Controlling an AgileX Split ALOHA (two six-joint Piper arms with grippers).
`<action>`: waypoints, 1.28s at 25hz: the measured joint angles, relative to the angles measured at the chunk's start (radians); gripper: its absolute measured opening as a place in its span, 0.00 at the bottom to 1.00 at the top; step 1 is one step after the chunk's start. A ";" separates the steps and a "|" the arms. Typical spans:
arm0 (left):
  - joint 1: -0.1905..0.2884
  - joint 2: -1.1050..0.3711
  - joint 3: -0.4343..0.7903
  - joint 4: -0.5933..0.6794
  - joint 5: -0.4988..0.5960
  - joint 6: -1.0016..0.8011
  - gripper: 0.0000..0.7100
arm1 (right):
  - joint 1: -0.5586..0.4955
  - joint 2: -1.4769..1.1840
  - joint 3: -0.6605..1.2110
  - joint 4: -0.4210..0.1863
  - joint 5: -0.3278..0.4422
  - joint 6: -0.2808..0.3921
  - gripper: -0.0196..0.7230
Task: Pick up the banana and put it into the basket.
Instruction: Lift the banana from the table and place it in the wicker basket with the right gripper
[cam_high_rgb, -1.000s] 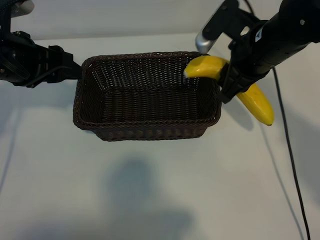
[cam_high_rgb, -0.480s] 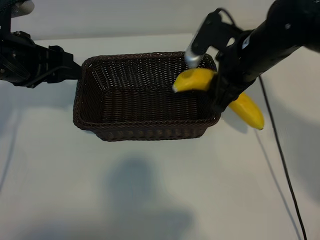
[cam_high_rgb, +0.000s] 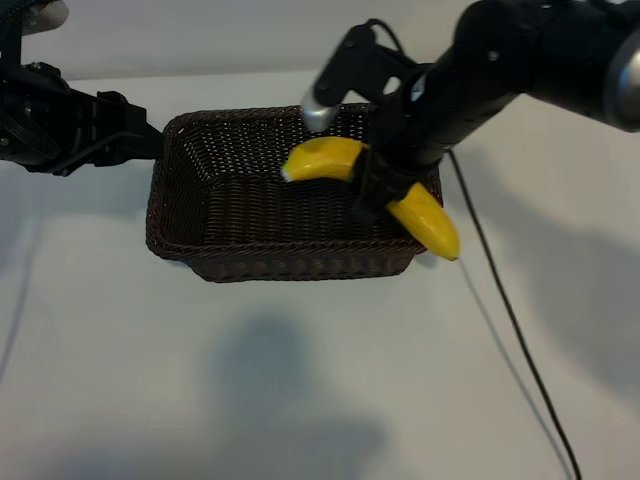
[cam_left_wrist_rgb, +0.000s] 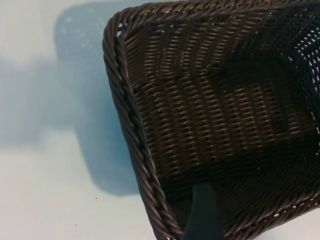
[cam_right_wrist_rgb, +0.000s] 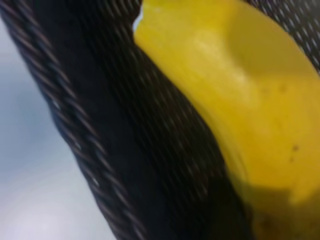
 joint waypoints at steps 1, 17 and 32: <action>0.000 0.000 0.000 0.000 0.000 0.000 0.83 | 0.009 0.009 -0.020 0.000 0.006 -0.005 0.58; 0.000 0.000 0.000 0.000 0.003 0.000 0.83 | 0.062 0.147 -0.200 -0.043 0.074 -0.103 0.58; 0.000 0.000 0.000 -0.001 0.003 0.001 0.83 | 0.108 0.155 -0.200 -0.027 0.026 -0.163 0.58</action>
